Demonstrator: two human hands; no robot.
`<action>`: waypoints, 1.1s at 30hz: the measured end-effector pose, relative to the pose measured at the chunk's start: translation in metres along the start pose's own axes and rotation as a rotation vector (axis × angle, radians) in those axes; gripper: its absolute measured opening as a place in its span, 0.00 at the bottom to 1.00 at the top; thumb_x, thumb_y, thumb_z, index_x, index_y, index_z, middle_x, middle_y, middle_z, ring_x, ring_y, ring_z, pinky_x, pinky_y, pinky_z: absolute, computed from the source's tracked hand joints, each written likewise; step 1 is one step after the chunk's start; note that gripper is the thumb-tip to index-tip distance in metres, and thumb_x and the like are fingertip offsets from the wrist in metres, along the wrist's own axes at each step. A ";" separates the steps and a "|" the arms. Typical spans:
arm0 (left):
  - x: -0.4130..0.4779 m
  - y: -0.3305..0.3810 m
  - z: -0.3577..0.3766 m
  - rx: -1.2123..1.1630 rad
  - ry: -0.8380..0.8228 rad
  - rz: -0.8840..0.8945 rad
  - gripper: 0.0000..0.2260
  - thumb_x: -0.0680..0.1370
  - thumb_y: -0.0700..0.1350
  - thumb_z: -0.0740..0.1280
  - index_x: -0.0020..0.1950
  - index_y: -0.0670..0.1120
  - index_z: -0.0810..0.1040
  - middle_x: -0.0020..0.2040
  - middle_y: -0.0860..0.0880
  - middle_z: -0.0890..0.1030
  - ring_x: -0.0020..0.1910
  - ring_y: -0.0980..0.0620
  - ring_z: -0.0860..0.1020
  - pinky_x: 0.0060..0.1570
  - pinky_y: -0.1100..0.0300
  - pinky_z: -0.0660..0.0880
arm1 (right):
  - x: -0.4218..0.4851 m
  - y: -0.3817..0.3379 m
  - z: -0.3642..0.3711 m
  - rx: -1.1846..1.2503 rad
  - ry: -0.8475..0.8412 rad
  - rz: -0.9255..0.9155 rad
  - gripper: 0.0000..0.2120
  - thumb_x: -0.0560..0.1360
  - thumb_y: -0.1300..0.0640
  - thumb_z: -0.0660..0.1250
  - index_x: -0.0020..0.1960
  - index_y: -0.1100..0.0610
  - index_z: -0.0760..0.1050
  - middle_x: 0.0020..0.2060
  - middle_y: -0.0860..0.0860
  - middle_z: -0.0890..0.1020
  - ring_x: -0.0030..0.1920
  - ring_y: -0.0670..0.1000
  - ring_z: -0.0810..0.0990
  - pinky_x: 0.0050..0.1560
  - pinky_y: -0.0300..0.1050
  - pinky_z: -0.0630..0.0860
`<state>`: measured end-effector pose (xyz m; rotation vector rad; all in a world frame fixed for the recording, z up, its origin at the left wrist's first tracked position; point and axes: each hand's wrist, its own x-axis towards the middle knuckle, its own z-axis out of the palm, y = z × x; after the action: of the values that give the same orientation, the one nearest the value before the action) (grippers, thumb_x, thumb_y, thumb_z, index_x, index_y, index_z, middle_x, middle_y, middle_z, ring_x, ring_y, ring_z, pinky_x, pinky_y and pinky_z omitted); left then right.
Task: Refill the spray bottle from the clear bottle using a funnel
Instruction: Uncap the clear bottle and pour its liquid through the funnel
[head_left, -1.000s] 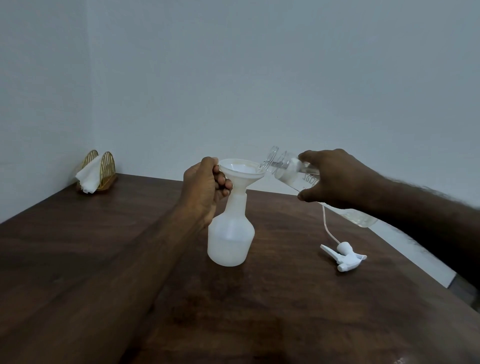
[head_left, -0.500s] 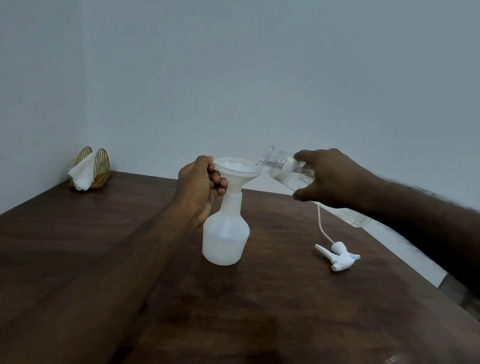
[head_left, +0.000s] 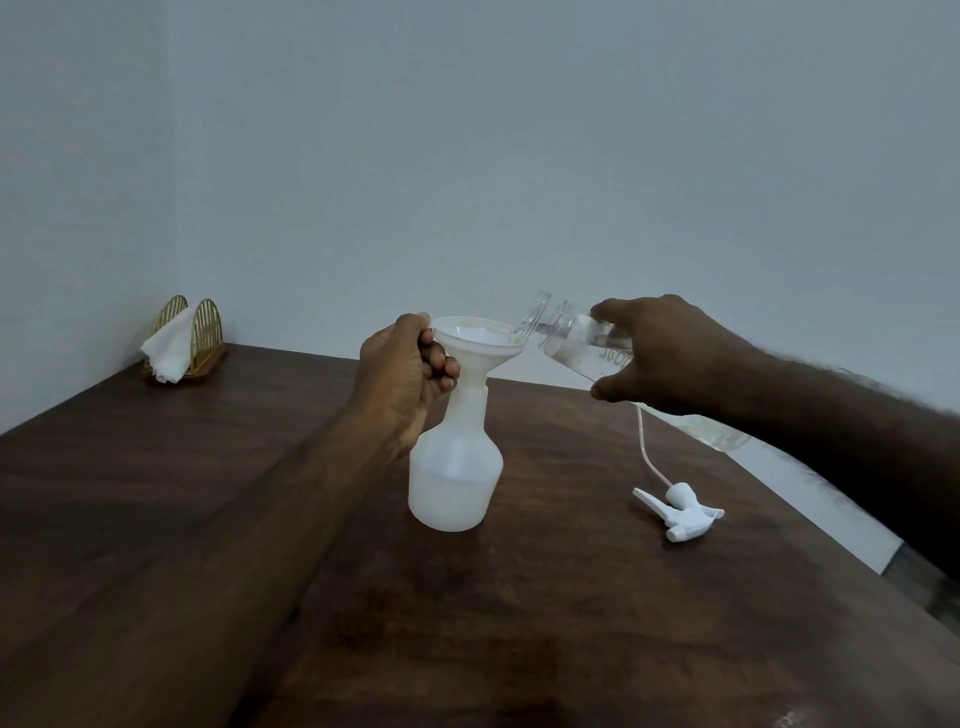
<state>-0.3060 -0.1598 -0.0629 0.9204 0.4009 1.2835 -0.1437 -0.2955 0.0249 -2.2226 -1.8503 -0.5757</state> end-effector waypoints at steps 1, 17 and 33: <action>0.000 0.000 0.000 0.000 -0.001 0.001 0.14 0.79 0.42 0.59 0.34 0.46 0.67 0.23 0.49 0.68 0.23 0.53 0.70 0.26 0.64 0.69 | 0.000 0.000 0.000 -0.001 -0.001 0.000 0.30 0.68 0.53 0.76 0.67 0.54 0.72 0.55 0.54 0.82 0.54 0.56 0.76 0.50 0.47 0.74; 0.000 -0.001 0.000 -0.002 -0.008 0.005 0.14 0.80 0.42 0.60 0.34 0.45 0.68 0.23 0.49 0.68 0.23 0.53 0.71 0.26 0.64 0.70 | 0.003 0.000 -0.003 -0.048 -0.013 -0.008 0.31 0.69 0.53 0.76 0.70 0.55 0.70 0.57 0.53 0.81 0.57 0.56 0.76 0.52 0.47 0.74; -0.001 -0.001 0.000 0.001 -0.006 0.005 0.14 0.80 0.42 0.59 0.34 0.45 0.68 0.23 0.50 0.69 0.23 0.53 0.71 0.25 0.65 0.70 | 0.006 0.001 -0.005 -0.085 -0.008 -0.019 0.31 0.69 0.55 0.75 0.70 0.55 0.70 0.58 0.54 0.81 0.56 0.56 0.75 0.50 0.46 0.72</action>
<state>-0.3061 -0.1612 -0.0637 0.9269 0.3949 1.2849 -0.1428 -0.2924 0.0318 -2.2655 -1.8870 -0.6609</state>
